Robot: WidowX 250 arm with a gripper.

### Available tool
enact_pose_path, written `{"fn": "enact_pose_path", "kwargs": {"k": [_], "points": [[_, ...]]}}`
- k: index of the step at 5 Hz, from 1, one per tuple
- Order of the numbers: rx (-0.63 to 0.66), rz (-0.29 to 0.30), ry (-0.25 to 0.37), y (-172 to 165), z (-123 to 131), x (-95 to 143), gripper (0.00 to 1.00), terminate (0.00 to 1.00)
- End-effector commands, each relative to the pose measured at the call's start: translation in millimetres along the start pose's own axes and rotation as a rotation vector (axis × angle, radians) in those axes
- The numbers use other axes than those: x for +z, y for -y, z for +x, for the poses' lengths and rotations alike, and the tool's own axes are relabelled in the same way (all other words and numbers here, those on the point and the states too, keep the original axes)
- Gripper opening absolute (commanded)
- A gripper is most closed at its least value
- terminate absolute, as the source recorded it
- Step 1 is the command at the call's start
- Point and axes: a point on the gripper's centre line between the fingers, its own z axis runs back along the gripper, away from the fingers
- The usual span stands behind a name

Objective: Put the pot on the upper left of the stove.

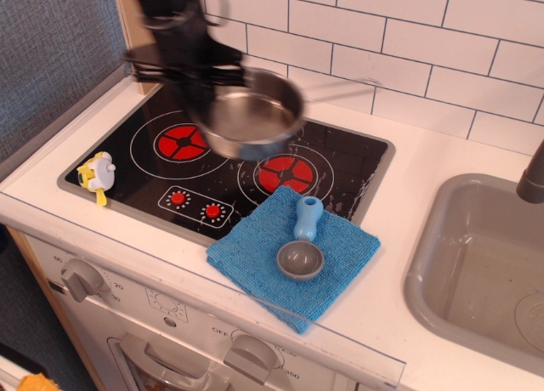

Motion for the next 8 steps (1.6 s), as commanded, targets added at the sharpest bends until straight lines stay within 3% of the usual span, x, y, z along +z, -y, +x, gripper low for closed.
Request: {"fn": "enact_pose_path", "kwargs": {"k": [1, 3, 4, 7, 8], "points": [[0.056, 0.045, 0.079, -83, 16, 26, 0.0, 0.0], [0.14, 0.081, 0.047, -137, 16, 7, 0.0, 0.0], [0.161, 0.081, 0.013, -143, 13, -14, 0.0, 0.0], [0.129, 0.067, -0.038, -113, 18, -48, 0.0, 0.0], [0.144, 0.067, -0.059, -108, 19, -48, 1.0, 0.0]]}}
